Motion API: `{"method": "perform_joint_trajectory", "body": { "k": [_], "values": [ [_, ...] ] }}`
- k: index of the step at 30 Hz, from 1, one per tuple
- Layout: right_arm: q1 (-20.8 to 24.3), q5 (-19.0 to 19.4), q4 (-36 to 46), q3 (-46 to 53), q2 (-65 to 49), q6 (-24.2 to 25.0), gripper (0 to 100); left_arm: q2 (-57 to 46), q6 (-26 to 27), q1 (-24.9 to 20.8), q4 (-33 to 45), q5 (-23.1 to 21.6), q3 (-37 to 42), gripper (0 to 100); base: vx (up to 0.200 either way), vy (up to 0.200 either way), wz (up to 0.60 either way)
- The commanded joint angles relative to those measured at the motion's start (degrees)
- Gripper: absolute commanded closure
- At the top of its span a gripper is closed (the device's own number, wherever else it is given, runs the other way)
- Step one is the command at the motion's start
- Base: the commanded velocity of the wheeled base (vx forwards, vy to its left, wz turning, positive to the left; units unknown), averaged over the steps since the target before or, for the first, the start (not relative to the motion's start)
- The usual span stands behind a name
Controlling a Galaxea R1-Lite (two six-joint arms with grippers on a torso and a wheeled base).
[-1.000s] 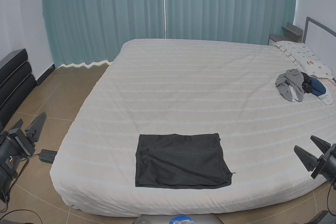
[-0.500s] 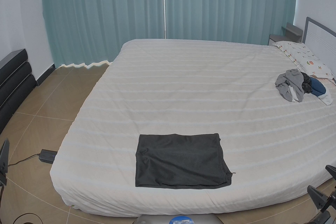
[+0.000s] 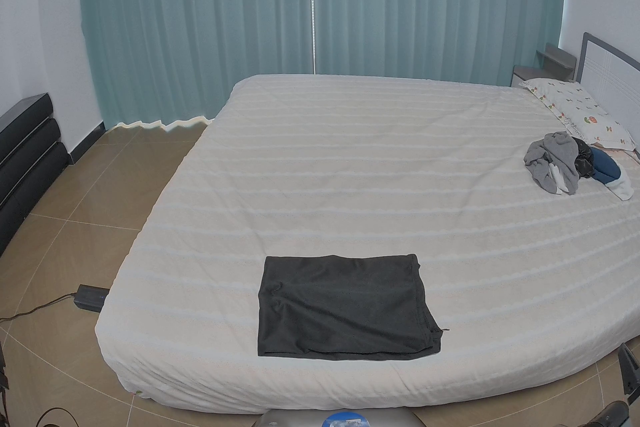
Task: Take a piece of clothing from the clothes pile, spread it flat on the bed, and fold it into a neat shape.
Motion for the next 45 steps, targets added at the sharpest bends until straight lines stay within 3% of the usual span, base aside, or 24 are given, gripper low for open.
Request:
{"method": "perform_joint_trajectory", "body": {
  "k": [1,4,8,14,18,22,23,28,30,33,37,40,45],
  "values": [
    [-3.9,0.0,1.3,1.4,-4.3,-2.4,0,-3.4,0.0,1.0,-0.6,-1.6,4.2,0,0.0,0.0,0.0],
    [-4.3,-1.5,2.2,1.8,-5.6,-5.2,0,-3.4,0.3,1.0,-2.9,-3.2,7.6,0,0.0,0.0,0.0],
    [-4.3,-5.0,2.0,2.6,-5.6,-3.5,0,-3.4,0.4,1.0,-10.8,-8.0,14.0,0,0.0,0.0,0.0],
    [-4.3,-10.9,1.8,2.2,-5.2,-3.3,0,-3.4,-0.2,1.0,-11.3,-8.4,14.1,0,0.0,0.0,0.0],
    [-4.3,-11.5,1.7,3.0,-5.6,-2.8,0,-3.4,-0.4,1.0,-9.1,-11.2,14.1,0,0.0,0.0,0.0],
    [-4.3,-9.1,-0.2,5.8,-5.6,-0.7,0,-3.4,-0.4,1.0,-5.5,-11.8,14.1,0,0.0,0.0,0.0],
    [-4.3,-4.9,-5.1,7.7,-5.6,0.4,0,-3.4,-1.6,1.0,-3.5,-11.9,14.1,0,0.0,0.0,0.0],
    [-4.3,-1.3,-19.8,16.1,-5.6,-1.1,0,-3.4,-4.0,1.0,-3.3,-14.3,14.1,0,0.0,0.0,0.0],
    [-4.3,2.8,-26.5,20.4,-5.6,-3.2,0,-3.4,-4.7,1.0,-3.3,-17.0,14.1,0,0.0,0.0,0.0],
    [-4.3,6.9,-25.7,20.2,-5.6,-2.8,0,-3.3,-5.6,1.0,-3.3,-21.6,14.1,0,0.0,0.0,0.0],
    [-4.3,9.3,-25.6,20.2,-5.6,-2.1,0,-3.4,-6.2,1.0,-3.2,-24.9,14.0,0,0.0,0.0,0.0],
    [-4.3,12.5,-25.5,20.2,-5.6,-0.4,0,-3.4,-6.1,0.9,-3.3,-25.5,14.0,0,0.0,0.0,0.0],
    [-4.3,12.2,-25.0,20.0,-5.6,3.2,0,-3.4,-4.9,1.0,1.5,-23.6,13.8,0,0.0,0.0,0.0]
  ]
}}
